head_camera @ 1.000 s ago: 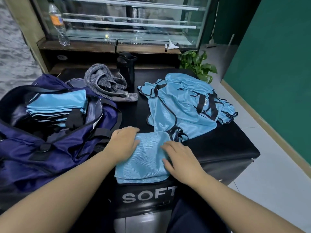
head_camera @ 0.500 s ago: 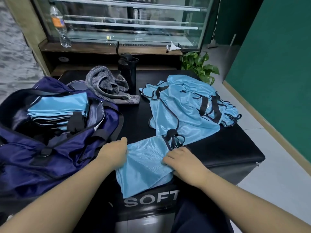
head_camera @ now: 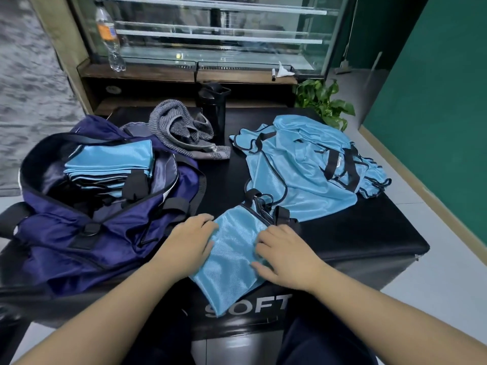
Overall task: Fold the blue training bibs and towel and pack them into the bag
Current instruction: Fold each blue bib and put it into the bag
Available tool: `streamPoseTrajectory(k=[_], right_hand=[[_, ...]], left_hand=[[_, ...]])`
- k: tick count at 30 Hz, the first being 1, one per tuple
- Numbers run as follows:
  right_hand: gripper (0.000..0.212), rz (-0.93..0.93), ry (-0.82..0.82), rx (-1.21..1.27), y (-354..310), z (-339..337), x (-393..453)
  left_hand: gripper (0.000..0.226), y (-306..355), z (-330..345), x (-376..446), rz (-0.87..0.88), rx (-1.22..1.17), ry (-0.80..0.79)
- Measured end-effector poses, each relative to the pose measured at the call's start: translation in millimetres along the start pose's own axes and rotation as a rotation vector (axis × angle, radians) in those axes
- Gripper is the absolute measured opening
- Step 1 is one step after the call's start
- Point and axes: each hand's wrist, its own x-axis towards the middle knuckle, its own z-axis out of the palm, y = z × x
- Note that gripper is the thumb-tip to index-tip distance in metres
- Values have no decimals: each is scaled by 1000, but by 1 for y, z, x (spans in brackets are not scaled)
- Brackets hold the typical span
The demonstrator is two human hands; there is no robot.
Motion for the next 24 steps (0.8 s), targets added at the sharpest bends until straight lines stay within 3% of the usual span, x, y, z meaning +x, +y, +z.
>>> streamPoseTrajectory(k=[3,5,8,10,12,15,20,24], right_hand=[[37,288,101,96,-13,-6,-8],[48,626,-121,202,-16,-14,-12],[60,921,-485,313,-5,-21,-17],[62,1036,-574,531,3,-23,-17],[58,1125,-542,817,8,-23,-15],[43,1136,-436,970,8,-22,-8],[35,1002,-312,693,3,-21,10],[31,876,-144,589,9,-23,30]], left_hand=[[42,14,3,26,-207,-176,-74],[46,14,6,42,-369,-240,-108],[34,7,11,54,-456,-238,-197],[25,6,10,56,-467,-235,-234],[19,7,10,56,-458,-228,-256],[17,8,9,48,-462,-230,-239],[20,6,12,25,-534,-245,-149],[24,6,6,7,-544,-201,-184]])
